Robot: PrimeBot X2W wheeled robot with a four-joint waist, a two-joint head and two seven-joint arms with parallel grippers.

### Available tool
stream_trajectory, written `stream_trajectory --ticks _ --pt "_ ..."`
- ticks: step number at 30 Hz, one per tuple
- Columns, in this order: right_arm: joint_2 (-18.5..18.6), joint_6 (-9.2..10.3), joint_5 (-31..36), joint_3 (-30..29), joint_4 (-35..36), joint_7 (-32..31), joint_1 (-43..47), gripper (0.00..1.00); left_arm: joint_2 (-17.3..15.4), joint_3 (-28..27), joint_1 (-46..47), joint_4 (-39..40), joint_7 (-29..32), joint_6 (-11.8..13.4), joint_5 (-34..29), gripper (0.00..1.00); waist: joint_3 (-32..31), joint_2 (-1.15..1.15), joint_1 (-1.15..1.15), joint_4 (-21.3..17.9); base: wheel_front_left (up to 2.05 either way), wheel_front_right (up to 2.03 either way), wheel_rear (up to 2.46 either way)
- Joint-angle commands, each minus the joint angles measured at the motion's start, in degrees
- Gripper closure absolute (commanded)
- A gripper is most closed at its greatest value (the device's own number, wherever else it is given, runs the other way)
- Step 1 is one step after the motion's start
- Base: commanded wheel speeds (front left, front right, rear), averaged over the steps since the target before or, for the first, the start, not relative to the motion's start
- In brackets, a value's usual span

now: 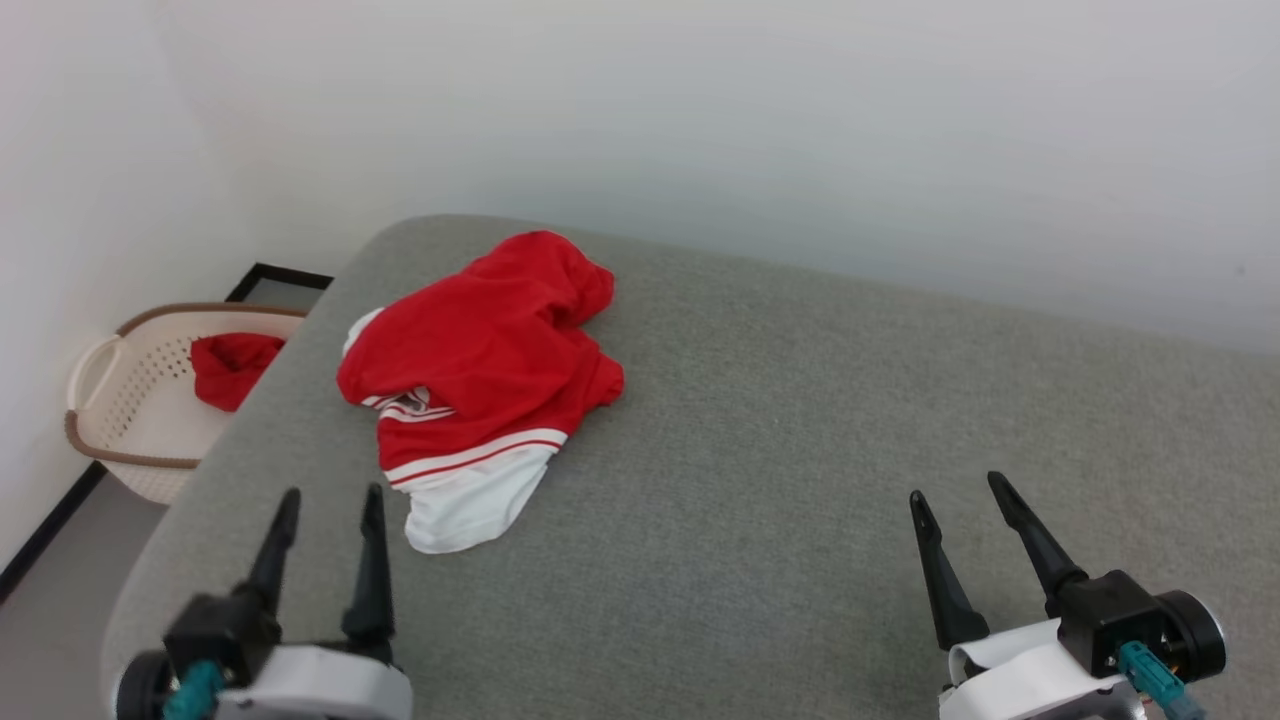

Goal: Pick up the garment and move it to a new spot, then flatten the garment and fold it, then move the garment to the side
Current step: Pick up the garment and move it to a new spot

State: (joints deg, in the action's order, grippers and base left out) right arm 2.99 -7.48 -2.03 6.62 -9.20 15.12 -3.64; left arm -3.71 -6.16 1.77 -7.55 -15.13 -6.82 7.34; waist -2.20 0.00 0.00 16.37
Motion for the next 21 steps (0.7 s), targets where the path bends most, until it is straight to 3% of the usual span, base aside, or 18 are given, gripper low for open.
stream_trajectory --ticks 1,4,10,16,21 --pt "-0.12 -0.02 -0.01 -0.07 0.06 0.06 -0.86 0.00 -1.19 -0.10 2.19 -1.26 0.40 -0.20 1.49 0.00 1.68 0.00 0.00 -1.41 0.00 0.00 0.00" --pt "-0.12 -0.02 0.40 -0.14 0.33 0.05 -1.67 0.00 -2.65 0.12 5.03 -1.91 1.49 -0.46 2.97 0.00 3.40 0.00 0.00 -2.49 0.00 0.00 0.00" --pt "0.39 -0.01 1.15 -0.56 1.37 0.06 -4.35 0.00 -10.19 1.52 14.83 -2.70 10.01 -0.72 9.89 0.00 9.82 0.00 0.00 -6.26 0.00 0.00 0.00" --pt "0.91 -0.01 1.61 -1.20 2.90 0.05 -7.84 0.00 -18.67 2.62 24.80 -3.71 24.98 -0.72 19.88 0.00 17.32 0.00 0.00 -9.69 0.00 0.00 0.00" --pt "0.89 -0.01 1.81 -0.53 4.09 0.05 -10.64 0.00 -23.45 2.20 31.49 -7.36 36.84 -0.73 26.74 0.00 22.99 0.00 0.00 -12.09 0.00 0.00 0.00"
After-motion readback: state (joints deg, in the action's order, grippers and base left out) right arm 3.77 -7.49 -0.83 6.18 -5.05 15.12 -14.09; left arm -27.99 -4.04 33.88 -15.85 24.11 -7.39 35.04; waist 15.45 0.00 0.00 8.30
